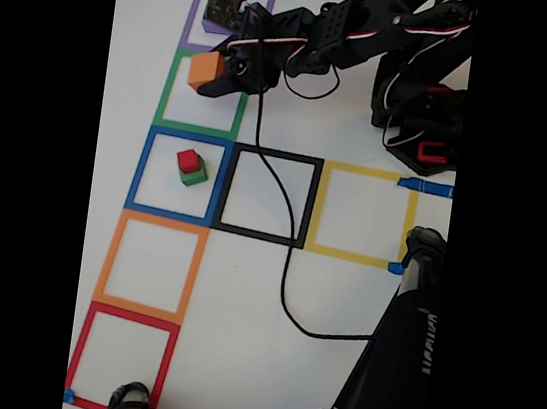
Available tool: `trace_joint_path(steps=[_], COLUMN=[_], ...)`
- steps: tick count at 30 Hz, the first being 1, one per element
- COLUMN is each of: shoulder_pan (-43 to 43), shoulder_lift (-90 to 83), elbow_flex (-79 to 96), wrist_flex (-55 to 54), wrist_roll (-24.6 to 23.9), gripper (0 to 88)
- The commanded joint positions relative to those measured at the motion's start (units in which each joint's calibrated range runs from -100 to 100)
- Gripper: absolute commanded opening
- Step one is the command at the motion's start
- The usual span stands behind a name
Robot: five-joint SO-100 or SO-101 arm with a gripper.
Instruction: Tower of hanoi
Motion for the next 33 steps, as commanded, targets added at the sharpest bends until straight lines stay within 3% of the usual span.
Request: trace_joint_path(steps=[1,12,25,33], shoulder_pan=[-0.69,-0.21,-0.02,0.65], shoulder_lift=[8.77,33.56,47.69,48.90], elbow_flex=[0.40,-2.23,-10.41,-9.87], wrist_flex=[-15.83,-40.21,-46.44,-47.41], wrist_roll=[0.72,0.72,0.72,0.72], gripper=[9.7,9.6,10.5,19.2])
